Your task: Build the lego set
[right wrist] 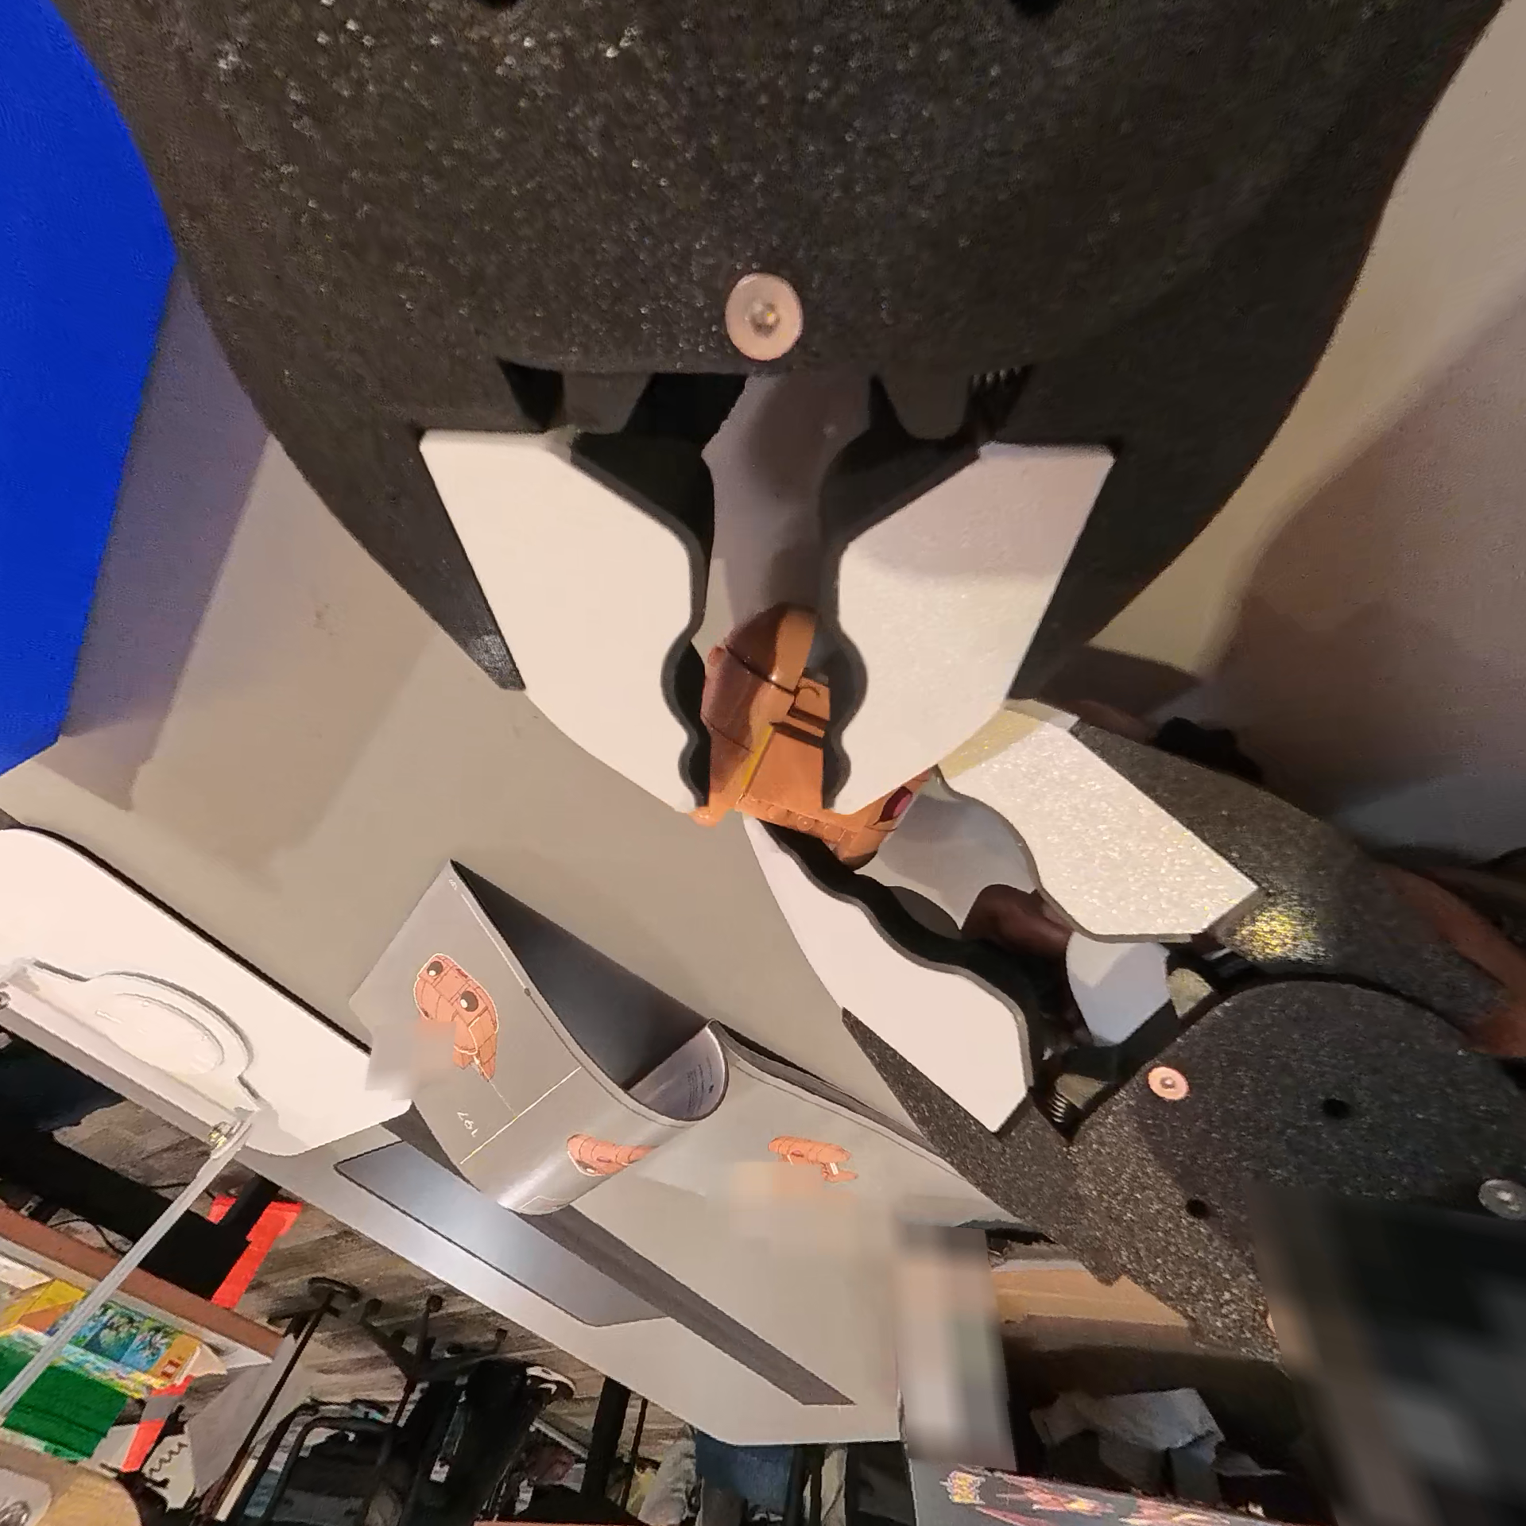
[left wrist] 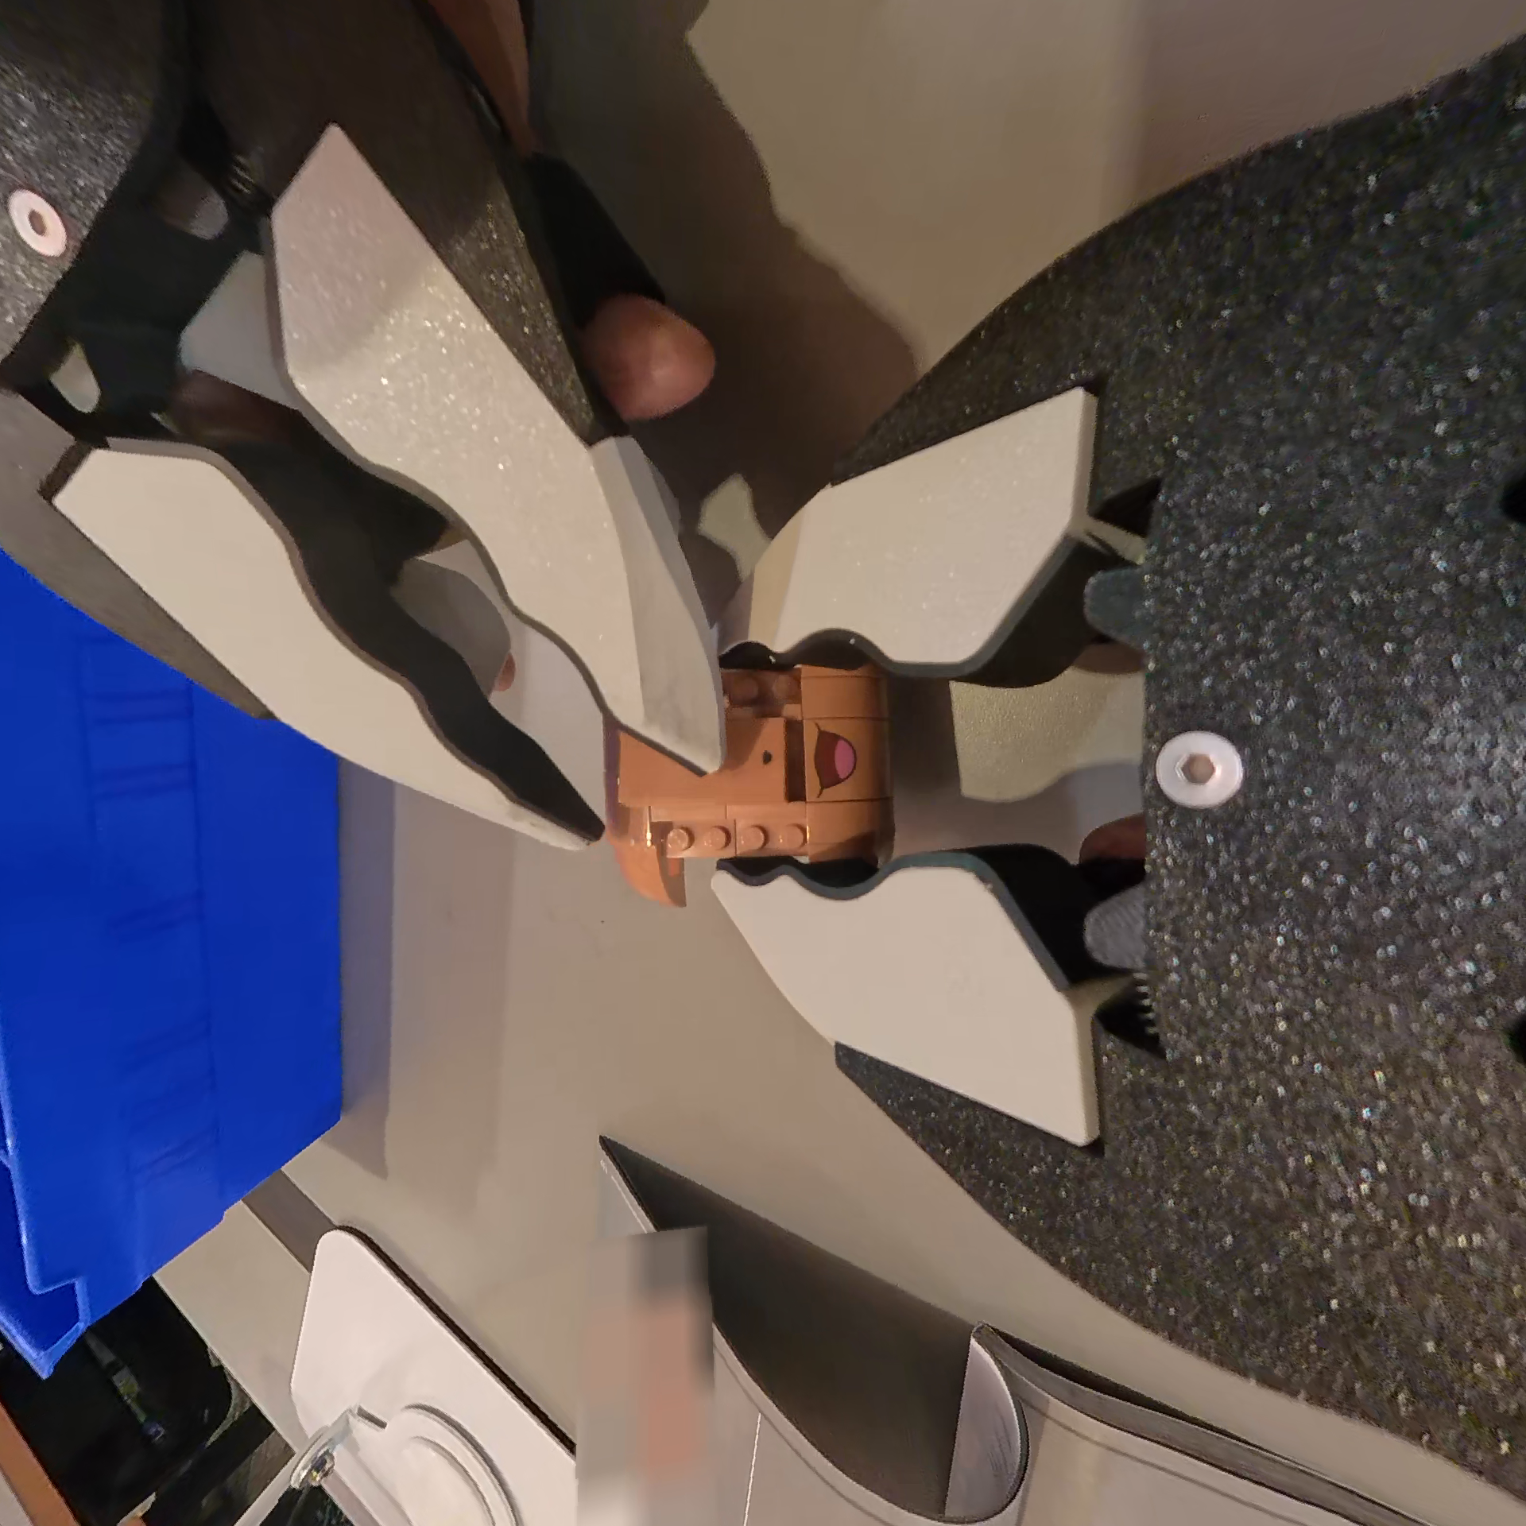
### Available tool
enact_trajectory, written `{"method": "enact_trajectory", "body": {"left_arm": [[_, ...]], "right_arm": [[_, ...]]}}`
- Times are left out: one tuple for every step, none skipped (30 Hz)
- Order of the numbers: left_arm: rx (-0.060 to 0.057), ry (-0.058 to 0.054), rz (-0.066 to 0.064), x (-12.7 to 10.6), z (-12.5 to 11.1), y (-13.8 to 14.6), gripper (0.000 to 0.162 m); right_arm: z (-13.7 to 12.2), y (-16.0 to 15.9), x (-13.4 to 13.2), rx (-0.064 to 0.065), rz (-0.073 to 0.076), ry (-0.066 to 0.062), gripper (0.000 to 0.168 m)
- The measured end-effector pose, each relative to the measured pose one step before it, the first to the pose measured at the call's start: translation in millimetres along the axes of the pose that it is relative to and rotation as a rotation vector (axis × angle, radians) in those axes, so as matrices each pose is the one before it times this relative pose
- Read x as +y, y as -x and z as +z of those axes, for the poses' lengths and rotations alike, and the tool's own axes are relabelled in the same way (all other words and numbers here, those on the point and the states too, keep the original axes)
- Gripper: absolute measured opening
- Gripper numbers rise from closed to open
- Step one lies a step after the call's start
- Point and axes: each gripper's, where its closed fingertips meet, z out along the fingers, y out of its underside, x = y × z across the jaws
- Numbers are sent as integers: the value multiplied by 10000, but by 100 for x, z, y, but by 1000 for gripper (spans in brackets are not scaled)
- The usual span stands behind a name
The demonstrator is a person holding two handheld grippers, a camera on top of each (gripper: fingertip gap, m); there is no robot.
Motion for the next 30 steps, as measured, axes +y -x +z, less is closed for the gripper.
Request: {"method": "enact_trajectory", "body": {"left_arm": [[-11,-23,-4,-47,-28,23,43],[-12,-15,1,-37,-20,10,43],[-11,-1,3,-14,-17,14,43],[5,-2,-1,-7,-8,2,43],[5,-8,-10,-6,2,-5,43],[1,9,-3,4,5,-6,43],[4,21,13,40,17,-12,43],[14,-2,4,2,11,-25,43],[18,4,-7,5,-3,-29,43],[4,4,4,1,1,-10,43],[-1,7,6,9,-5,5,43],[5,1,0,2,16,-11,43],[14,0,2,4,9,-27,43],[18,6,10,0,0,-46,43],[26,15,19,20,16,-56,43],[17,11,24,7,26,-58,43],[6,2,24,6,14,-46,43],[5,9,18,3,15,-28,43],[-3,-2,9,-15,-3,-9,43],[0,-10,3,-17,-6,-2,43],[2,14,-4,23,3,-1,43],[-4,0,1,13,1,12,43],[2,4,-6,9,10,-3,43],[8,5,1,3,4,-4,43],[10,16,8,29,7,-26,43],[10,22,13,45,25,-29,43],[5,18,10,32,23,-23,43],[3,1,3,5,9,-11,43],[7,4,-4,2,4,-7,43],[1,15,4,20,6,-3,43]], "right_arm": [[-44,45,2,-5,48,17,26],[-31,59,7,1,31,32,26],[-4,78,12,-7,25,29,26],[4,93,28,-12,20,28,26],[36,82,46,-12,10,27,26],[26,65,53,-3,6,29,26],[0,7,22,18,12,15,26],[-27,-23,-31,29,1,-9,25],[-40,-49,-61,34,-9,-26,25],[-44,-53,-74,19,3,-33,25],[-45,-65,-62,14,20,-26,24],[-35,-69,-65,18,19,-34,24],[-35,-98,-37,35,7,-16,24],[-8,-77,-37,31,-5,-13,23],[-11,-73,-28,30,1,-15,23],[9,-84,-9,26,14,-12,23],[10,-86,21,25,20,6,23],[12,-106,25,26,21,8,23],[24,-90,57,21,15,27,23],[27,-97,54,17,11,24,23],[10,-46,34,-1,14,10,23],[12,-38,7,-4,8,7,23],[11,17,-2,-10,-24,5,23],[8,49,10,-19,-39,9,22],[17,63,30,-22,-44,25,22],[17,53,38,-11,-54,35,21],[5,16,40,7,-55,30,21],[-7,0,5,4,-50,20,21],[-12,8,20,-4,-52,21,21],[-2,30,32,-14,-59,41,21]]}}
